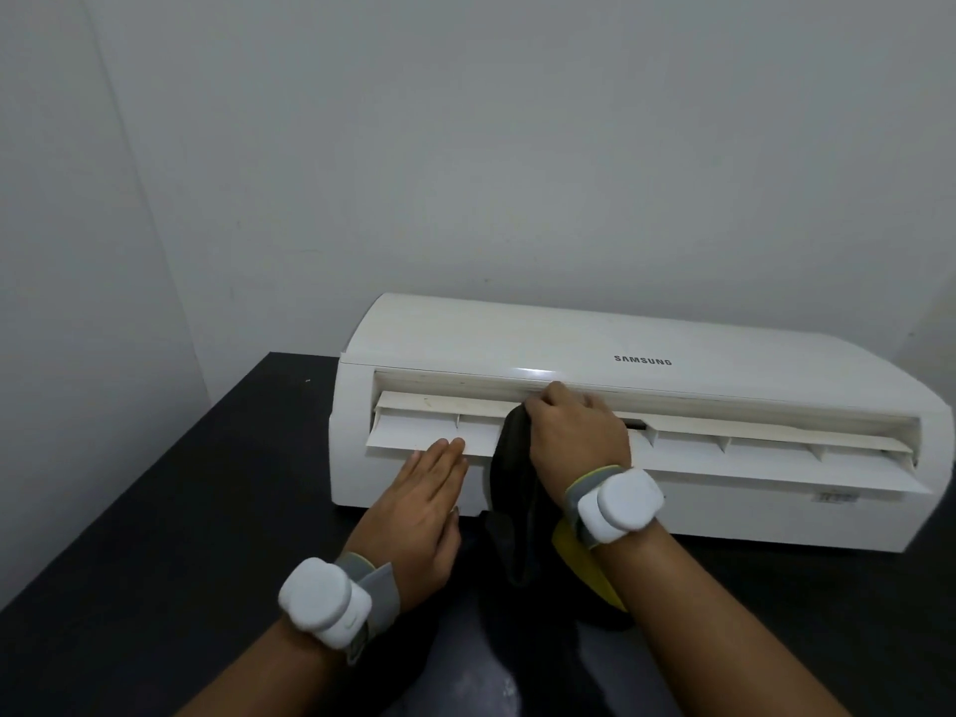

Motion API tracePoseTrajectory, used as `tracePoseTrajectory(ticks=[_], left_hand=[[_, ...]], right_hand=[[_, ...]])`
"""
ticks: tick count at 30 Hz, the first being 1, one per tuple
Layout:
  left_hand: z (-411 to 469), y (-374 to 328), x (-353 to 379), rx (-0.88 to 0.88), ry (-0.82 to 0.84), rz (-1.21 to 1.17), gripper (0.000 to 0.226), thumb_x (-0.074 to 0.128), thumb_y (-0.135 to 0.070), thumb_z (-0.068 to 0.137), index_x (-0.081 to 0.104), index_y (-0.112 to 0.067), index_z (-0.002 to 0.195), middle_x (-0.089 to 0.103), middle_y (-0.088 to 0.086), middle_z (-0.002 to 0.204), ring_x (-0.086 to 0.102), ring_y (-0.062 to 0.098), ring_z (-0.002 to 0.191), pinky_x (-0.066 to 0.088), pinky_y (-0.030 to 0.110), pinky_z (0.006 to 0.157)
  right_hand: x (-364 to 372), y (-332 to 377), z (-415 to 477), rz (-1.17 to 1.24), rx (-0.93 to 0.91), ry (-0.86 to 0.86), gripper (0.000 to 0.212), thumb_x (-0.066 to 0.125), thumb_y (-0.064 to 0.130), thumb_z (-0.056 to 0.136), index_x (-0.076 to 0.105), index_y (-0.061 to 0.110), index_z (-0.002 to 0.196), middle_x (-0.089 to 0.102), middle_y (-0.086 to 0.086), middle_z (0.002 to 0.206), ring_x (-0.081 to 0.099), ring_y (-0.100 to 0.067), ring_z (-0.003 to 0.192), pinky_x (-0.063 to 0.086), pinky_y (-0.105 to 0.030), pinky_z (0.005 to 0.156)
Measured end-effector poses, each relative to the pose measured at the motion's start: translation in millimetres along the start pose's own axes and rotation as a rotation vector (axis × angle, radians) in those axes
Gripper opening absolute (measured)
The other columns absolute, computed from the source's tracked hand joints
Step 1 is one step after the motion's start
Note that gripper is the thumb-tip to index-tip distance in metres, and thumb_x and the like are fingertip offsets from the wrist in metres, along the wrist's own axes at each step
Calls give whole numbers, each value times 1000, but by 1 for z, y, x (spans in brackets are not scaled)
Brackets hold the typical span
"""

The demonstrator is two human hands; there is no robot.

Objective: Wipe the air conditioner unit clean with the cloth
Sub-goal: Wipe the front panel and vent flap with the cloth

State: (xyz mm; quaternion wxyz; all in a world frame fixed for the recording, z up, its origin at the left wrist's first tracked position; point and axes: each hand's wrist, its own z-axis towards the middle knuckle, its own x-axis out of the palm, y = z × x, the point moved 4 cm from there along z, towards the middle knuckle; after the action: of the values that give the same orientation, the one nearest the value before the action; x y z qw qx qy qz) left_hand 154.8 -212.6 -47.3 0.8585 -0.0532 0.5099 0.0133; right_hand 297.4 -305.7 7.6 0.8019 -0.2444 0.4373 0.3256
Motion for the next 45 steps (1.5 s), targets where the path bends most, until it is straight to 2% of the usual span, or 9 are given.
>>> tracePoseTrajectory(ticks=[2, 6, 10, 13, 17, 23, 35, 38, 45], left_hand=[[0, 0, 0, 2, 0, -5, 55, 51, -12, 86, 38, 1, 138, 30, 14, 150, 23, 31, 140, 8, 56, 111], [0, -1, 0, 8, 0, -24, 58, 47, -14, 88, 31, -2, 142, 22, 12, 153, 14, 28, 143, -1, 55, 112], [-2, 3, 4, 10, 12, -67, 64, 45, -14, 88, 19, -5, 146, 12, 9, 156, 2, 24, 145, -7, 41, 116], [0, -2, 2, 76, 59, 28, 67, 67, -14, 74, 42, 3, 134, 43, 24, 140, 38, 40, 132, 28, 56, 107], [3, -7, -5, 130, 59, 200, 57, 82, -27, 52, 70, -9, 105, 71, 14, 104, 67, 32, 97, 56, 45, 81], [-5, 3, -7, 89, 36, 100, 52, 61, -14, 80, 52, 3, 127, 51, 24, 134, 42, 41, 129, 36, 58, 103], [-17, 35, -11, -191, 65, 266, 61, 33, -32, 84, 45, 3, 133, 47, 18, 139, 44, 31, 129, 32, 51, 103], [-18, 36, -12, -149, 57, 268, 61, 37, -29, 79, 50, 5, 128, 51, 20, 134, 50, 33, 124, 38, 50, 101], [-16, 32, -19, -96, 32, 226, 69, 69, -17, 71, 45, 6, 132, 44, 26, 138, 40, 41, 129, -4, 39, 112]], right_hand=[[5, 10, -8, -83, -63, 34, 36, 39, 17, 89, 56, 12, 120, 56, -7, 118, 57, -32, 106, 16, -47, 113], [5, 22, -26, -101, 26, 115, 65, 29, 47, 94, 44, 2, 138, 51, -16, 135, 37, -41, 130, -9, -53, 114], [12, 48, -25, 141, -103, 266, 99, 2, 71, 87, 17, -6, 147, 16, -25, 155, 10, -34, 145, -8, -43, 116], [13, 70, -13, 368, -213, 320, 111, -8, 80, 76, 14, 1, 150, 8, -16, 159, 3, -25, 147, -2, -36, 119], [10, 94, 9, 523, -297, 345, 93, 11, 71, 85, 25, 3, 147, 25, -13, 155, 18, -24, 143, 6, -33, 117], [15, 70, 9, 526, -324, 244, 67, 24, 57, 97, 30, 12, 146, 33, -6, 153, 24, -18, 141, 8, -22, 113], [17, 50, -10, 130, -17, 188, 106, -8, 77, 80, 24, 1, 146, 33, -14, 151, 23, -29, 140, -5, -41, 118], [17, 80, 4, 283, -139, 187, 93, 8, 73, 87, 26, 3, 145, 31, -15, 152, 24, -30, 138, 8, -39, 117], [22, 115, 21, 430, -414, 258, 76, 12, 65, 93, 14, 17, 152, 14, 1, 160, 6, -12, 146, -6, -26, 114]])
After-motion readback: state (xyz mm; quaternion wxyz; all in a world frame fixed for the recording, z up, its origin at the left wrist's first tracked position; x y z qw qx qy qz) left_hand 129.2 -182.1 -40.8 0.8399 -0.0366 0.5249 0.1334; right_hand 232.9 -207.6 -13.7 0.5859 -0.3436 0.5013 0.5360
